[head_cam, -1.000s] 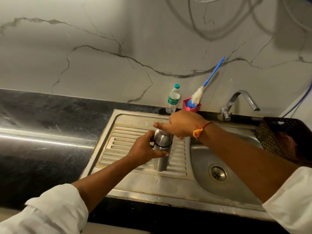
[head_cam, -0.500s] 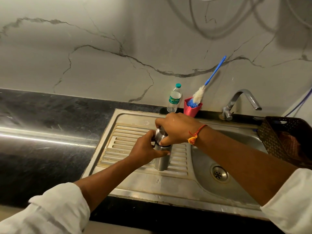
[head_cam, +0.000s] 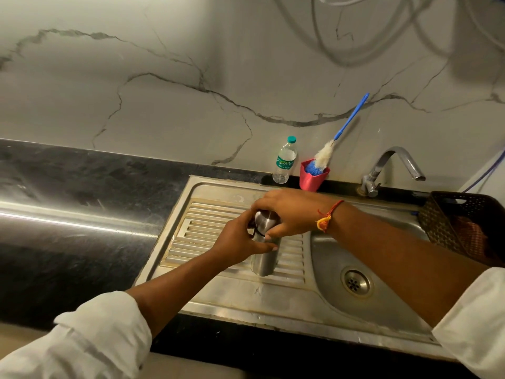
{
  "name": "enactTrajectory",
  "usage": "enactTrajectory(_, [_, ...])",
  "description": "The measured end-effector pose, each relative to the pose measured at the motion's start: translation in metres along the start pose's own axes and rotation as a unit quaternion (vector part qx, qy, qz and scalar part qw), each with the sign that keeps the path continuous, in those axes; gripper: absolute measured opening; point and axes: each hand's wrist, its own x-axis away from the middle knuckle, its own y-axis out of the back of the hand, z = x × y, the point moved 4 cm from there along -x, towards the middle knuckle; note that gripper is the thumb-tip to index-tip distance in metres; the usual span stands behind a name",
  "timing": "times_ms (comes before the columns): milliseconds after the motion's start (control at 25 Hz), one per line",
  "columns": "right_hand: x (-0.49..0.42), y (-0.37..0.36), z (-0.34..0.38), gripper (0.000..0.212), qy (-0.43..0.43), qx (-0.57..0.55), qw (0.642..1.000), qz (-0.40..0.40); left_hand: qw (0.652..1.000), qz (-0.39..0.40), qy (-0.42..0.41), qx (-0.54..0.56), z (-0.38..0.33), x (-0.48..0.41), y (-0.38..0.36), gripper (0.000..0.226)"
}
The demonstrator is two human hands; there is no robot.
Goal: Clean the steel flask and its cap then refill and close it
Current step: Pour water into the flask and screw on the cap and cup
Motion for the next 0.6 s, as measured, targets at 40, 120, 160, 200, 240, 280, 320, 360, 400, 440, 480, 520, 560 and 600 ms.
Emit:
enactTrajectory(40, [0.000,-0.004,-0.001,0.058,0.003,-0.003,1.000,-0.013,1.000,-0.004,-0.001,0.003,0.000,0.000,-0.001,0.086])
enactTrajectory(120, [0.000,-0.007,-0.001,0.051,-0.013,0.004,0.999,-0.052,1.000,-0.012,-0.003,0.012,0.003,0.001,-0.003,0.080])
enactTrajectory(160, [0.001,-0.008,-0.001,0.049,-0.026,0.009,0.997,-0.073,1.000,-0.015,-0.004,0.016,0.004,0.001,-0.004,0.074])
enactTrajectory(200, [0.002,-0.009,0.000,0.049,-0.040,0.015,0.994,-0.099,1.000,-0.019,-0.005,0.020,0.005,0.001,-0.005,0.068])
enactTrajectory(240, [0.003,-0.011,0.001,0.050,-0.056,0.024,0.990,-0.126,0.999,-0.022,-0.007,0.024,0.005,0.002,-0.005,0.065])
enactTrajectory(280, [0.004,-0.013,0.002,0.052,-0.077,0.035,0.985,-0.150,0.999,-0.024,-0.010,0.027,0.005,0.002,-0.006,0.063])
enactTrajectory(320, [0.004,-0.016,0.005,0.054,-0.104,0.043,0.979,-0.168,0.999,-0.025,-0.012,0.032,0.005,0.003,-0.006,0.062])
enactTrajectory(360, [0.004,-0.017,0.007,0.056,-0.135,0.048,0.973,-0.183,0.999,-0.024,-0.012,0.038,0.005,0.003,-0.005,0.062])
enactTrajectory(400, [0.003,-0.018,0.010,0.058,-0.165,0.051,0.965,-0.197,0.999,-0.022,-0.011,0.045,0.004,0.002,-0.005,0.062])
enactTrajectory(440, [0.003,-0.019,0.013,0.060,-0.187,0.054,0.959,-0.207,0.999,-0.018,-0.009,0.048,0.004,0.001,-0.004,0.063])
enactTrajectory(480, [0.001,-0.018,0.013,0.062,-0.196,0.056,0.956,-0.209,0.999,-0.013,-0.008,0.049,0.003,0.000,-0.002,0.063])
enactTrajectory(520, [0.002,-0.016,0.012,0.064,-0.194,0.050,0.959,-0.201,0.999,-0.006,-0.006,0.049,0.003,-0.001,0.000,0.062])
enactTrajectory(560, [0.003,-0.015,0.007,0.064,-0.183,0.024,0.966,-0.180,0.999,0.004,-0.005,0.052,0.002,-0.002,0.001,0.061])
enactTrajectory(600, [0.005,-0.016,0.001,0.064,-0.166,-0.029,0.975,-0.147,0.998,0.017,-0.002,0.056,0.002,-0.002,0.002,0.061])
